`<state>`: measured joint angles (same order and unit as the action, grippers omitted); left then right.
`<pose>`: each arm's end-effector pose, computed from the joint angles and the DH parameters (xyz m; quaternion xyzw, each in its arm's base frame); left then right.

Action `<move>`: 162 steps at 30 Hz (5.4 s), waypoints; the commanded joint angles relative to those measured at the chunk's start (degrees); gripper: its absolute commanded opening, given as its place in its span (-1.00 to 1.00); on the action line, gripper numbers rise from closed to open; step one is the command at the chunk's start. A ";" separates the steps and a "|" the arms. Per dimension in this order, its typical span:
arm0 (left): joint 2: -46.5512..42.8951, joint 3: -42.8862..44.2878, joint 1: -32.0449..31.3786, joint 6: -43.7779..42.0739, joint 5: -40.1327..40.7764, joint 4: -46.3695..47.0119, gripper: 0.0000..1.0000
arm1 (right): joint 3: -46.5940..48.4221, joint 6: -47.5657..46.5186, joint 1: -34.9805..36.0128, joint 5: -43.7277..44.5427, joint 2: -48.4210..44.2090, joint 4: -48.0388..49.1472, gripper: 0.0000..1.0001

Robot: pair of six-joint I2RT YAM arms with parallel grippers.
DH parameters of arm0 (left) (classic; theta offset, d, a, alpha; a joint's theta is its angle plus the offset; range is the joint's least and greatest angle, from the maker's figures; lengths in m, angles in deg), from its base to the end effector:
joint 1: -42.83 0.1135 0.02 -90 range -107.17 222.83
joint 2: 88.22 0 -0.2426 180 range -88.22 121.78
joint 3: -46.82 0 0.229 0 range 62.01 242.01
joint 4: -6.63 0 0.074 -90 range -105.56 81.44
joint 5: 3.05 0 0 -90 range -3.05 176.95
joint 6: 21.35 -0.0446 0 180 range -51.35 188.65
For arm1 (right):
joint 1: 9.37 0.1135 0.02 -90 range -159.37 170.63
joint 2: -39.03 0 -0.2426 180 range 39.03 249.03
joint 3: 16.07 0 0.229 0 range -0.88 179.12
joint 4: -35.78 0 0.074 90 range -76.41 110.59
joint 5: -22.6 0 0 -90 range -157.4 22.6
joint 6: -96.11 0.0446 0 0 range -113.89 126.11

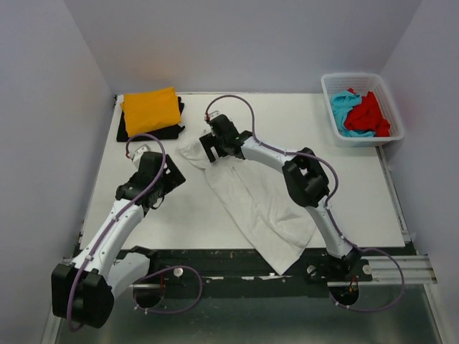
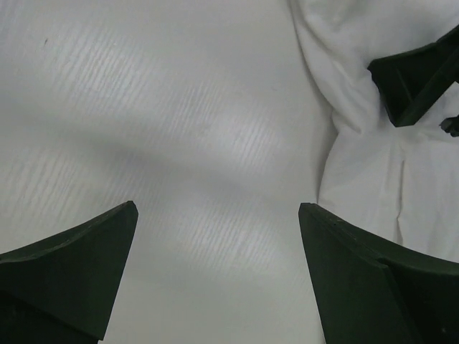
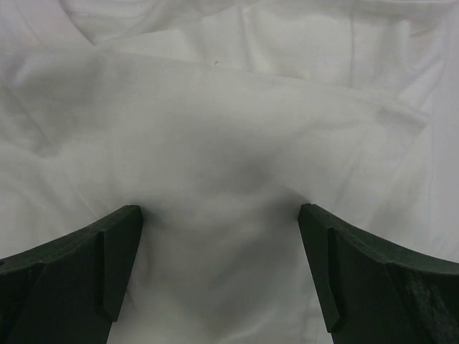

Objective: Fold and stack the t-shirts
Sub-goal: Rotate the tshirt 90 degrees, then grab the bottom of the folded rectangular tshirt with both arms, then fold the folded rectangular tshirt in 1/3 of the way

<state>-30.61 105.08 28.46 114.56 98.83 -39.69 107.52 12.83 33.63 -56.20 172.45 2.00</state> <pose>0.1972 -0.0410 0.2368 -0.2879 0.8758 -0.1055 0.3726 0.3699 0.3331 0.1694 -0.2483 0.8813 0.0834 0.3934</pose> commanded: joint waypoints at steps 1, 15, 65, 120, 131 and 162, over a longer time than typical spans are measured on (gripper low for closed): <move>-5.48 -4.43 -0.48 2.29 1.17 6.85 0.97 | 9.90 -8.20 -0.11 2.61 9.09 -6.28 1.00; -0.08 -2.33 -1.57 -0.29 -2.14 9.45 0.97 | 23.12 28.79 -15.80 5.87 20.88 -19.77 1.00; 26.57 -6.02 -51.26 15.35 -14.61 19.20 -0.91 | -67.66 43.40 -17.51 13.26 -65.95 -9.09 1.00; 12.30 -2.18 -44.26 5.40 -7.93 13.83 -1.00 | -74.29 48.41 -1.94 -4.11 -79.29 -10.49 -0.99; 21.56 12.69 -28.56 -2.39 -8.85 12.59 -1.00 | -63.09 46.66 -2.49 17.54 -64.75 1.05 -0.99; 59.72 54.24 -10.77 -17.61 -21.60 2.89 -0.90 | -41.26 33.42 -19.69 9.25 -30.14 20.90 -0.99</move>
<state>25.25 154.19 16.48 99.11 80.76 -33.40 63.59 47.26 15.08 -46.54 139.03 20.69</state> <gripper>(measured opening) 0.025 0.028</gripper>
